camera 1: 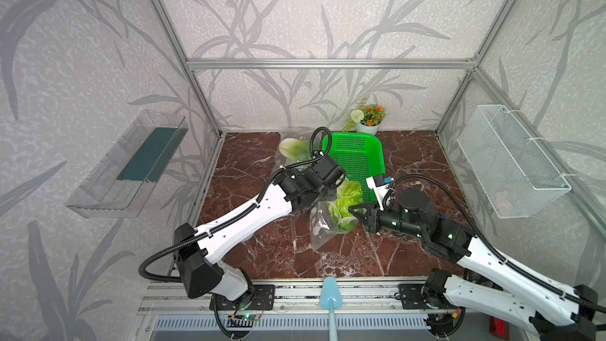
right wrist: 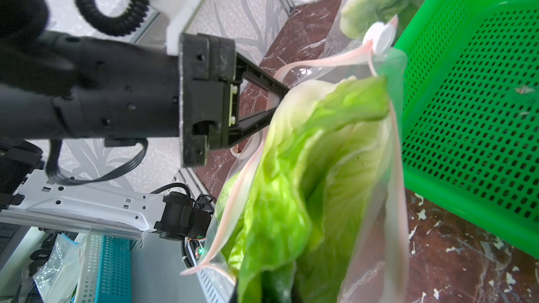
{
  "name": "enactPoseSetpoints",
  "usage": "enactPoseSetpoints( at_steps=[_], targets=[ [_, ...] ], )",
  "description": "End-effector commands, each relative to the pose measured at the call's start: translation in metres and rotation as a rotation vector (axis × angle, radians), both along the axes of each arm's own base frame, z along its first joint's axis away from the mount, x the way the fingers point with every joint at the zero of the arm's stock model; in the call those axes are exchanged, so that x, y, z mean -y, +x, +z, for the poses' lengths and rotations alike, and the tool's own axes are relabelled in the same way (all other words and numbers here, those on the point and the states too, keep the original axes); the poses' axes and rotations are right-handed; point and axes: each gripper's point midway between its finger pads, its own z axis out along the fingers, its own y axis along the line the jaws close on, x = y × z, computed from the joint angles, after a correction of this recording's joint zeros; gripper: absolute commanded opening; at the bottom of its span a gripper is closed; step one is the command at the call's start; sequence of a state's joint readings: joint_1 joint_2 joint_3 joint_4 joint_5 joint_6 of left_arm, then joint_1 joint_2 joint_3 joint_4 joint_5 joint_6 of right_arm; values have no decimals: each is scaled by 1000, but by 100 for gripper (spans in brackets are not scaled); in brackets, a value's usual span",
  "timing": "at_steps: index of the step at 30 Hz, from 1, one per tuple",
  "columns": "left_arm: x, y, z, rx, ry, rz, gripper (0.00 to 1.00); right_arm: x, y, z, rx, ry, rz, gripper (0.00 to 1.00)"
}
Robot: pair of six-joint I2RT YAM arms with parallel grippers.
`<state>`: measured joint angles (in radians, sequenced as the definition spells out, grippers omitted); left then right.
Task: Open the zip-top bag and take out the chinese cabbages
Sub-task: Pick up the Chinese cabbage from the zipper food storage bag.
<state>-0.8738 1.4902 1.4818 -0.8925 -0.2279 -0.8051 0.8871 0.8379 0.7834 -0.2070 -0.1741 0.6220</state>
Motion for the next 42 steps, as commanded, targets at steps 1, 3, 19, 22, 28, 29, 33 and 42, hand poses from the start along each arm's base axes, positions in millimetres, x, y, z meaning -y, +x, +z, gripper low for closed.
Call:
enactPoseSetpoints(
  at_steps=[1,3,19,22,28,29,33,42],
  targets=[
    [-10,4,-13,-40,-17,54,0,3,1,49,192,128,-14,0],
    [-10,4,-12,-44,-54,59,0,7,4,49,216,126,-44,0],
    [-10,15,-22,-142,-209,72,0,-1,-15,92,400,255,64,0],
    [-20,23,-7,-84,-190,94,0,0,-20,85,380,232,86,0],
    [-30,35,8,-2,-183,121,0,3,-34,79,386,236,132,0],
    [-31,37,8,-3,-180,126,0,2,-36,78,385,230,142,0],
    [-34,44,11,-5,-170,139,0,-3,-46,75,376,219,208,0],
    [-22,49,20,-5,-196,80,0,-10,-59,79,410,223,297,0]
  ],
)
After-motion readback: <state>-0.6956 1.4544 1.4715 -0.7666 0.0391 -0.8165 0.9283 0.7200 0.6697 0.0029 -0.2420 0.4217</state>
